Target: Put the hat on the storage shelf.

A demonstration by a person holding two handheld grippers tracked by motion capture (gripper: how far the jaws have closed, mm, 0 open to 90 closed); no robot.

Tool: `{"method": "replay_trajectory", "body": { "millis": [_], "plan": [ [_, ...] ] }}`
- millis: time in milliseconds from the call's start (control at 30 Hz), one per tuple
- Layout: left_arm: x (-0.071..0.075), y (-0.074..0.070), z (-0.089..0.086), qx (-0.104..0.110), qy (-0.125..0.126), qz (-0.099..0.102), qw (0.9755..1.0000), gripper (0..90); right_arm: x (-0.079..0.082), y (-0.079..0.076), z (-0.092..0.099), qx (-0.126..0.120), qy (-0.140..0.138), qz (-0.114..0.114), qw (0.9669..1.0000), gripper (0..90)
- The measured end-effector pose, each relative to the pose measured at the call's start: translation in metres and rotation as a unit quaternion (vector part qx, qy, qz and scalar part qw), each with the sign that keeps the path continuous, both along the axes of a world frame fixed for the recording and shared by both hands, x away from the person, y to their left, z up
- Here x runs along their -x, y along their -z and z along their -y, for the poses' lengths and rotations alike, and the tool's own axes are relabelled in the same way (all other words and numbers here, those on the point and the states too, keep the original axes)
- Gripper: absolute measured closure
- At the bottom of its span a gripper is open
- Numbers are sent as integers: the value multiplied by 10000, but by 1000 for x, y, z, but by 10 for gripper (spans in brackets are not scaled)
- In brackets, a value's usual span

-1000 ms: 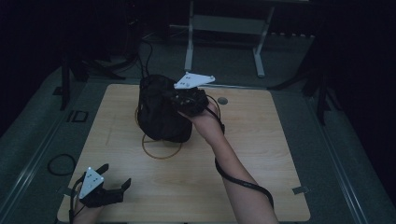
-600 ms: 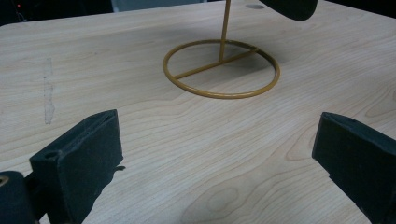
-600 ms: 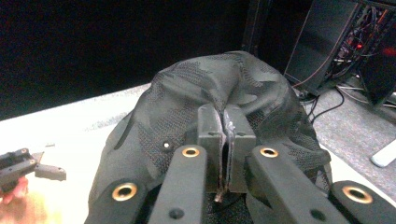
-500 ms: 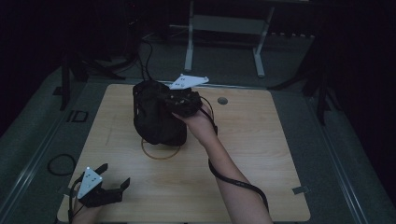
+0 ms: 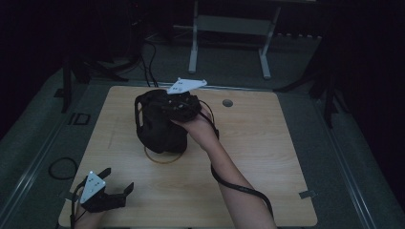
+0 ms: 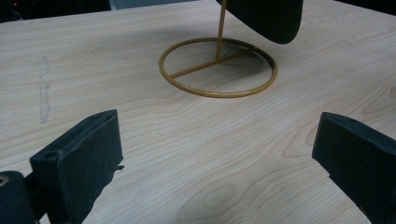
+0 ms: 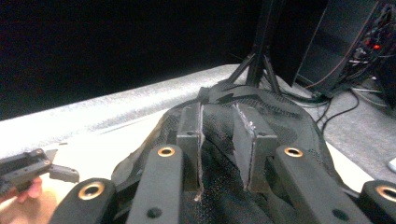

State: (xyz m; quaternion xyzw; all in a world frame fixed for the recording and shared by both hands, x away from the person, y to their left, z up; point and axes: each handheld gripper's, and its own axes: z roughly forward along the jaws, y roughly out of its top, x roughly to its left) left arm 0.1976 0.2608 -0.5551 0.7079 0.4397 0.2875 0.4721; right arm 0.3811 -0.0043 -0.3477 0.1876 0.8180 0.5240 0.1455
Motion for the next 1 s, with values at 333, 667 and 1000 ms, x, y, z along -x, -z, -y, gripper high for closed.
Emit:
{"method": "replay_trajectory", "body": {
  "millis": [333,667,1000],
  "plan": [
    [-1,0,0,43,-2,-9,10000,20,-1,-2,2,40,-39,-21,10000,692],
    [-1,0,1,78,-8,-17,10000,20,3,-9,13,-73,-10,22,10000,659],
    [-2,1,1,111,-14,-40,9999,20,11,-4,30,-138,2,22,9999,529]
  ]
}}
